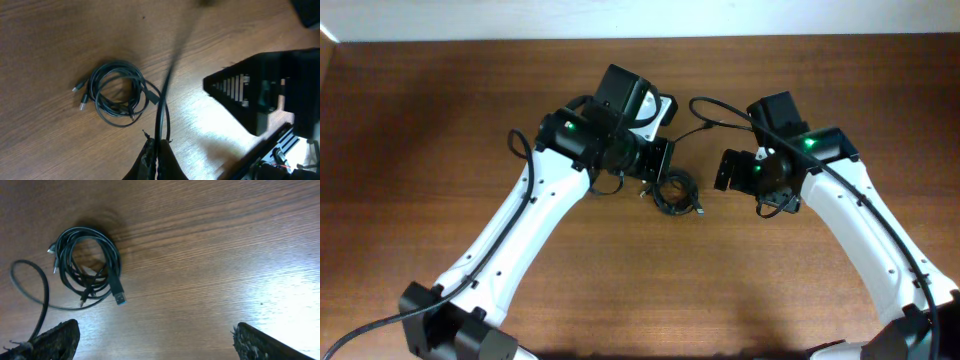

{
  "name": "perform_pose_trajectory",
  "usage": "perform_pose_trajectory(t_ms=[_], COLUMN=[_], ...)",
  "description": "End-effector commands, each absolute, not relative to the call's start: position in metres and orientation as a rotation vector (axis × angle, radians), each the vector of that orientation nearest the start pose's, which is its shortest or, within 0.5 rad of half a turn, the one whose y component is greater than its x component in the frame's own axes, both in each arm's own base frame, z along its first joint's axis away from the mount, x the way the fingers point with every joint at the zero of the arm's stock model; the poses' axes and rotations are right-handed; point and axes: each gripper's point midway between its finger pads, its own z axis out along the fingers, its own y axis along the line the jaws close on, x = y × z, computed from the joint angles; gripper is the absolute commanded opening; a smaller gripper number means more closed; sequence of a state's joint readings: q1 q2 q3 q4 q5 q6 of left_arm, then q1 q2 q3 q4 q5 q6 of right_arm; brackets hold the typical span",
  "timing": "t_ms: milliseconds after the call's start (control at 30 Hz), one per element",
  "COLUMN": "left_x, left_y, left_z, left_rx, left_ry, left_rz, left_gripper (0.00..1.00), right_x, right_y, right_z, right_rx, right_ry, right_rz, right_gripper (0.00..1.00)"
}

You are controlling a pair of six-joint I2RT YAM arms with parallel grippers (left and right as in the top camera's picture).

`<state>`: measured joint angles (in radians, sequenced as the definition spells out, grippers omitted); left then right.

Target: Untangle cables

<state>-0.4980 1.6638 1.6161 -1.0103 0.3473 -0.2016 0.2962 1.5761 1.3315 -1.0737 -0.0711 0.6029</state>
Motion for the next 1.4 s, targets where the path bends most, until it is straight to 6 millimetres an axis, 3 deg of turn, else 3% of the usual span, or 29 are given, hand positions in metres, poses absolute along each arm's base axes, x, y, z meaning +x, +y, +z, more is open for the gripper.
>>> perform_pose_trajectory(t_ms=[0,133,267,400,567,600,700,767,867,967,1167,1233,1367], left_x=[0.32,0.33,0.355,0.363,0.389,0.391,0.388,0.385,0.393,0.399,0.409,0.41,0.407], left_y=[-0.257,-0.257,-0.22,-0.201,-0.145,-0.142,-0.152,-0.156,-0.13,-0.121,-0.121,-0.122,-0.123], left_z=[0.248,0.253,0.243,0.238,0.24,0.241,0.24,0.237,0.236,0.228,0.183,0.174,0.164], left_rx=[0.583,0.563,0.228,0.158,-0.048,-0.069,-0.049,-0.036,-0.095,-0.115,-0.095,-0.09,-0.076], left_ry=[2.563,2.523,2.594,2.601,2.51,2.499,2.52,2.533,2.494,2.488,2.582,2.602,2.641], left_rz=[-0.819,-0.796,-0.593,-0.482,-0.074,-0.052,-0.123,-0.149,0.029,0.127,0.223,0.238,0.244], left_gripper=[0.0,0.0,0.0,0.0,0.0,0.0,0.0,0.06,0.04,0.02,0.2,0.33,0.34], right_x=[0.315,0.315,0.313,0.314,0.314,0.314,0.314,0.315,0.313,0.312,0.311,0.311,0.31], right_y=[0.116,0.116,0.116,0.116,0.116,0.116,0.116,0.116,0.116,0.115,0.115,0.115,0.115], right_z=[0.136,0.136,0.135,0.135,0.129,0.128,0.125,0.125,0.125,0.125,0.125,0.125,0.125], right_rx=[0.437,0.437,0.439,0.439,0.443,0.444,0.445,0.445,0.446,0.447,0.448,0.448,0.449], right_ry=[2.919,2.92,2.927,2.928,2.946,2.949,2.955,2.953,2.96,2.963,2.967,2.967,2.971], right_rz=[0.296,0.295,0.29,0.29,0.279,0.277,0.273,0.274,0.27,0.269,0.266,0.265,0.263], right_gripper=[0.99,0.99,0.98,0.99,0.98,0.98,0.98,0.99,0.99,0.98,0.99,0.98,0.98])
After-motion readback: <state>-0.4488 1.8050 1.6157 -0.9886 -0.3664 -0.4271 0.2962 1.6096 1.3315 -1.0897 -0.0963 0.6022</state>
